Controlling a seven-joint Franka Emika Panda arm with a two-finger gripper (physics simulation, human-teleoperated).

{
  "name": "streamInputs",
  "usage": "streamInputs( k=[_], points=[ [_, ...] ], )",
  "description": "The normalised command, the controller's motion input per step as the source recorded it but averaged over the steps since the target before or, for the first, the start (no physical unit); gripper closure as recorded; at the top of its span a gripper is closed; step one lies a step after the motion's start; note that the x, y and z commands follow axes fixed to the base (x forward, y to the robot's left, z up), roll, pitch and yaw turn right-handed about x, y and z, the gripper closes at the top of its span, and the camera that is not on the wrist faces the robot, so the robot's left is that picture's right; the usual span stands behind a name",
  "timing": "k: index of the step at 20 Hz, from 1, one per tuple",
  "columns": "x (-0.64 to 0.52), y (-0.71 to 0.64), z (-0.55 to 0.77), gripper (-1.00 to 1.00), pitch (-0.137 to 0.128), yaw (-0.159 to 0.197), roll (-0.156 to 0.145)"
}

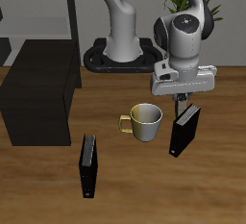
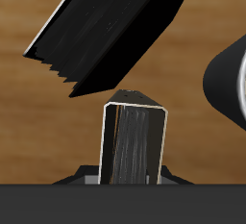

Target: Place the yellow book upright on top of the shelf

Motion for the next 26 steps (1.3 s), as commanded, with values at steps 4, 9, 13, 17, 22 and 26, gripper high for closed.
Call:
streamInputs(
  k=[4, 9, 13, 17, 22, 26],
  points=[
    [-0.30, -0.07, 0.35, 1.00, 0.000, 0.025, 0.058],
    [-0.29, -0.22, 0.56, 1.00, -0.027, 0.040, 0.059],
    [-0.16, -0.52, 0.50, 1.00, 0.037, 0.052, 0.129],
    [-0.07, -0.70, 0.55, 1.00, -0.026, 0.096, 0.058],
    [0.04, -0.90, 0.56, 1.00, -0.037, 0.017, -0.008],
    [0.13, -0.79, 0.42, 1.00, -0.047, -0.027, -0.049]
  ],
)
